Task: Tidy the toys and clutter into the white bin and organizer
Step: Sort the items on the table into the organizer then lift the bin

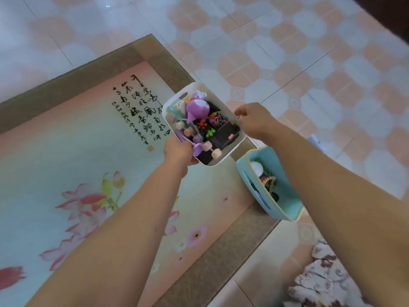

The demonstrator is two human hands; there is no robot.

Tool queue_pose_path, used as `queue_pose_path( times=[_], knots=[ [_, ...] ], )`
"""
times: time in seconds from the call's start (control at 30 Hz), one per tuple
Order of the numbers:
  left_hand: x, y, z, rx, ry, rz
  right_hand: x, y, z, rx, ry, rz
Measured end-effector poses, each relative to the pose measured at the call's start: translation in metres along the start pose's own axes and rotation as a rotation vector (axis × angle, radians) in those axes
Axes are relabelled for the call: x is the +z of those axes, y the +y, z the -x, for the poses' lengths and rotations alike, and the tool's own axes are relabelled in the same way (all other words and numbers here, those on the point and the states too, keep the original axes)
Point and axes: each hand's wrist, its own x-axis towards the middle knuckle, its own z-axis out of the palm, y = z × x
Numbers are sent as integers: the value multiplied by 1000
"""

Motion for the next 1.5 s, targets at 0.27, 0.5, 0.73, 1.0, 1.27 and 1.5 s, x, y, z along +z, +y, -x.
queue_pose_path(
  times=[0.27, 0.5, 0.73, 1.0, 1.27, 1.5],
  knots=[
    [63, -4, -23, -52, 17, -78, -17, 50, -31, 136, -79, 176],
    [83, -22, -50, -52, 32, -117, -20, 70, -34, 250, -261, 510],
    [86, -44, -75, -51, 19, -194, -20, 81, -26, 307, -281, 605],
    [86, -27, -45, -45, -35, -104, -12, 82, -32, 222, -213, 515],
    [82, -29, -41, -61, -92, -130, -11, 76, -31, 180, -184, 484],
    [78, -29, -40, -27, -116, -247, -8, 71, -31, 194, -173, 492]
  ],
)
